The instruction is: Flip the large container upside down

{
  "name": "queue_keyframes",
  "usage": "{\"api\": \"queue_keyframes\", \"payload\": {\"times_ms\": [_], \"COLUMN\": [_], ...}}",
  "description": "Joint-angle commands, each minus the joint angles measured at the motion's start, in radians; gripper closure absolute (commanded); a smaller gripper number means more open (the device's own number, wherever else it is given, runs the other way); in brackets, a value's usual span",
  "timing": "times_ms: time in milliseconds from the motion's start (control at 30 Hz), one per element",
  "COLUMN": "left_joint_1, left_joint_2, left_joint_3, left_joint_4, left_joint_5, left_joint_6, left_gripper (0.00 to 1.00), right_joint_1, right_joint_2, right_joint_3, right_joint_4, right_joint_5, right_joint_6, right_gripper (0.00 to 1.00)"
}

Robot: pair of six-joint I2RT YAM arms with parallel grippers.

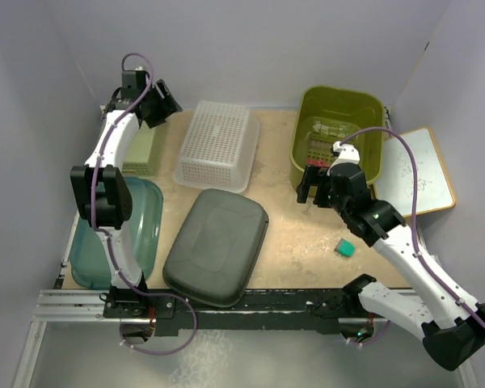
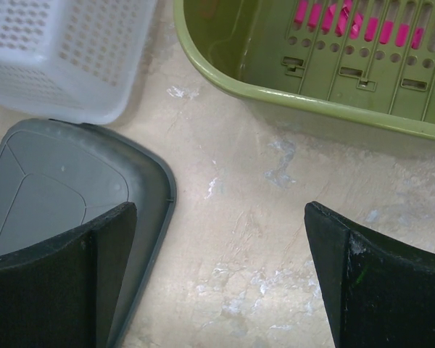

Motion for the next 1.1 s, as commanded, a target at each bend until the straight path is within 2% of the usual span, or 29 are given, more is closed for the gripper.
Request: {"api": "queue_keyframes", "payload": {"times_ms": [0, 167, 300, 533, 667, 833, 933, 1067], "left_joint_1": [-0.014, -0.057, -0.222, -0.485, -0.59, -0.665, -0.683, -0.675], "left_joint_2": [0.002, -0.053, -0.102, -0.038, 0.029, 0.054, 0.068, 0.136], "left_joint_3": [0.068, 0.071, 0.113, 0.162, 0.149, 0.11, 0.052, 0.055], "left_joint_4": [-0.243, -0.241, -0.245, -0.234, -0.185, -0.159, -0.126, -0.141], "left_joint_5": [-0.169, -0.24, -0.364, -0.537, -0.493, -0.384, -0.342, -0.397], "left_joint_6": [0.196, 0.224, 0.276, 0.29, 0.278, 0.227, 0.214, 0.237], "left_gripper": [0.33, 0.32, 0.31, 0.3, 0.31, 0.32, 0.32, 0.32], "right_joint_1": [0.003, 0.003, 0.004, 0.003, 0.003, 0.003, 0.002, 0.003], "right_joint_2": [-0.009, -0.004, 0.006, 0.026, 0.025, 0.0, -0.039, -0.049], "right_joint_3": [0.012, 0.007, -0.006, 0.014, 0.034, 0.059, 0.031, 0.021], "right_joint_4": [0.017, 0.027, 0.043, 0.04, 0.019, -0.024, -0.003, 0.007], "right_joint_5": [-0.019, -0.023, -0.029, -0.023, 0.022, 0.099, 0.119, 0.115], "right_joint_6": [0.012, 0.012, 0.017, 0.014, -0.009, -0.012, -0.012, -0.008], "right_gripper": [0.0, 0.0, 0.0, 0.0, 0.0, 0.0, 0.0, 0.0]}}
